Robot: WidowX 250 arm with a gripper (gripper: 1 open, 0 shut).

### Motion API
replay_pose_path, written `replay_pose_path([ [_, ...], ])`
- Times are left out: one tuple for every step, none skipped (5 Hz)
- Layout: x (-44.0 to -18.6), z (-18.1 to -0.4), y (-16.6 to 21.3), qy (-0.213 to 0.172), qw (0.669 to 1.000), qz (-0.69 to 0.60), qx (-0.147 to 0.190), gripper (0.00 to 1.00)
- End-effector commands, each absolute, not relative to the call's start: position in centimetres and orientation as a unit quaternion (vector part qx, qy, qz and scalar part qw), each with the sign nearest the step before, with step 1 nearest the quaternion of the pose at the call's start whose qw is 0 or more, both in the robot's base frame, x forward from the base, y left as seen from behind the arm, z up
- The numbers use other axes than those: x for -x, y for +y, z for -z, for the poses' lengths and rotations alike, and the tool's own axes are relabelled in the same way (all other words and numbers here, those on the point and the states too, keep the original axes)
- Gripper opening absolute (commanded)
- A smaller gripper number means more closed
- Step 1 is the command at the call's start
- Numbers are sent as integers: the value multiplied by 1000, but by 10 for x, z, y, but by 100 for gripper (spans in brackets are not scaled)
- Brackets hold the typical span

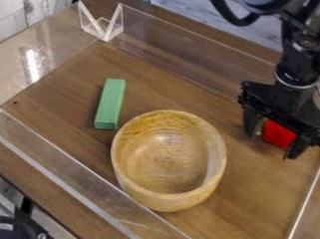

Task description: Move the red object to the right side of the table

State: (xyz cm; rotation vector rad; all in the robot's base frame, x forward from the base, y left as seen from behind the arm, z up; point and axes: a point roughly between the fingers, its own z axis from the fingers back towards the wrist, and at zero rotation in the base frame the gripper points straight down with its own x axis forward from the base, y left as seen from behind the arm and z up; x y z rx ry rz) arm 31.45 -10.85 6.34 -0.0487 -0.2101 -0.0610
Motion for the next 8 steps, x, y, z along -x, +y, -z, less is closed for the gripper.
replay_pose_path([
  [-324, -56, -116, -121, 991, 50, 38, 0],
  [-326, -42, -125, -124, 988, 78, 41, 0],
  [-319, -49, -122, -122, 989, 81, 38, 100],
  [-314, -58, -118, -119, 989, 80, 38, 100],
  [-315, -65, -115, -123, 989, 78, 33, 100],
  [-317, -73, -111, -126, 989, 72, 26, 0],
  [-319, -75, -110, -136, 988, 67, 26, 100],
  [-311, -71, -119, -140, 984, 106, 34, 100],
])
